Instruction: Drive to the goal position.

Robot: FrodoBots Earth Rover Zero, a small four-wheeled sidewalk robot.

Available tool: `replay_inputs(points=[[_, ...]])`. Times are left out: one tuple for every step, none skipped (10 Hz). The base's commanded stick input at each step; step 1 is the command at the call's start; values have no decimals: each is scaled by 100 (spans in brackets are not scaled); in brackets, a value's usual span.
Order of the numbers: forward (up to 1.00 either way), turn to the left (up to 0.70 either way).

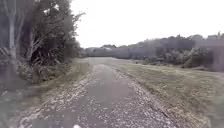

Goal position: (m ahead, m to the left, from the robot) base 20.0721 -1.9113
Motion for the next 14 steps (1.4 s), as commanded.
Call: replay_inputs(points=[[45,0],[45,0],[45,0],[45,0],[45,0],[45,0],[45,0],[45,0],[45,0],[45,0],[45,0],[45,0],[45,0],[45,0]])
